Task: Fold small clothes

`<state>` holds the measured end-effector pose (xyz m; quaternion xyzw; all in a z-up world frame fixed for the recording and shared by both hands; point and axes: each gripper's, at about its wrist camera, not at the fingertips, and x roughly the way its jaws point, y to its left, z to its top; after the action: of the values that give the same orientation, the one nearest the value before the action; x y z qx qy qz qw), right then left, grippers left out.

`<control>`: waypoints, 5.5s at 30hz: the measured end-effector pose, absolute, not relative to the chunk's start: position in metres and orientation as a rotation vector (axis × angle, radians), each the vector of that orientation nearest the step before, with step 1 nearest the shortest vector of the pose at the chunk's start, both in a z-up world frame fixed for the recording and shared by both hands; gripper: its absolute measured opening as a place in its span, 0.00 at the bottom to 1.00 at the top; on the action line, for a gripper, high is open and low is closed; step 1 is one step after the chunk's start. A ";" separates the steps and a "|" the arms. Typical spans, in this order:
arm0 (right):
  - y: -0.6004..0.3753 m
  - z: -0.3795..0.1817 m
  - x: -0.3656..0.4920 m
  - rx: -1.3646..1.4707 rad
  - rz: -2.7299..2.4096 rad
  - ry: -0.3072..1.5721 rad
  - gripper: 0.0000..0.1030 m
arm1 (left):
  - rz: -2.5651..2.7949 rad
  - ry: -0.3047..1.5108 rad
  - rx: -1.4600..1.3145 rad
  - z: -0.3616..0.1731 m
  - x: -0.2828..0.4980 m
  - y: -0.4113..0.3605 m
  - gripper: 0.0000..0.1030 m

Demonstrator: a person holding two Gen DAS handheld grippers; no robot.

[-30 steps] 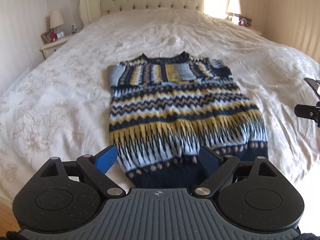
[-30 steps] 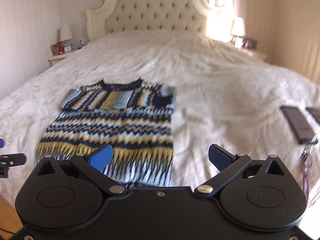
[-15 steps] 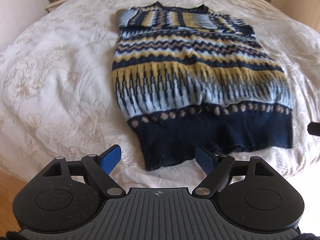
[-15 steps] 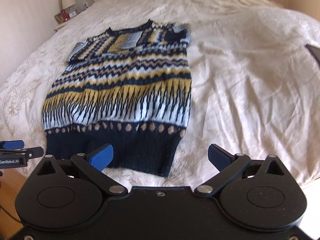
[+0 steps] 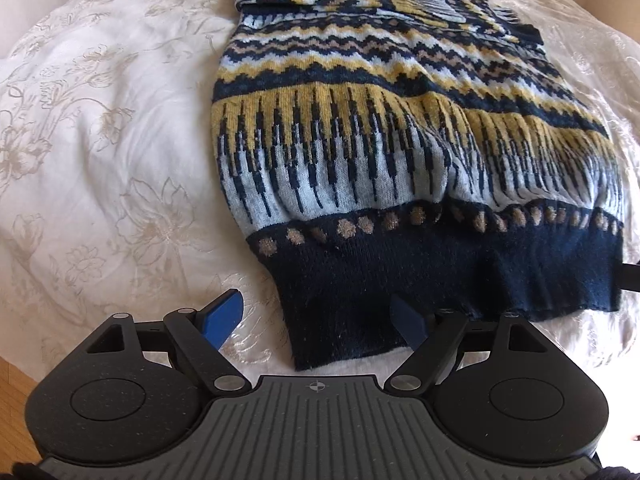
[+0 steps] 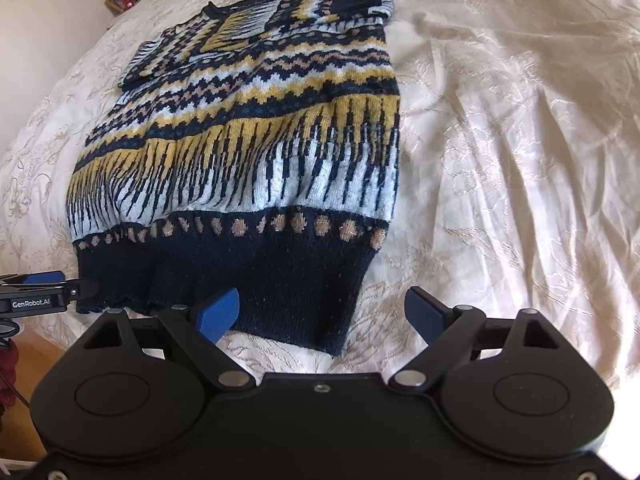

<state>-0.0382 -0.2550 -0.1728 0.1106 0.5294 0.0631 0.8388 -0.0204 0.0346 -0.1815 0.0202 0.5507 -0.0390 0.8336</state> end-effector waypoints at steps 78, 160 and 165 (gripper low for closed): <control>-0.305 -0.136 0.332 0.646 0.063 0.929 0.37 | -0.115 1.032 -0.354 -0.122 0.350 0.073 0.17; -0.158 -0.136 0.255 -0.092 0.397 1.006 0.75 | -0.284 1.278 0.009 -0.112 0.238 0.082 0.56; -0.178 -0.143 0.260 -0.048 0.343 1.048 0.85 | -0.259 1.261 -0.035 -0.110 0.264 0.060 0.56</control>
<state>0.2598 -0.1780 -0.1433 -0.0230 0.4979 0.1631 0.8515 0.2641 0.0603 -0.1100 -0.0162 0.5877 -0.1206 0.7999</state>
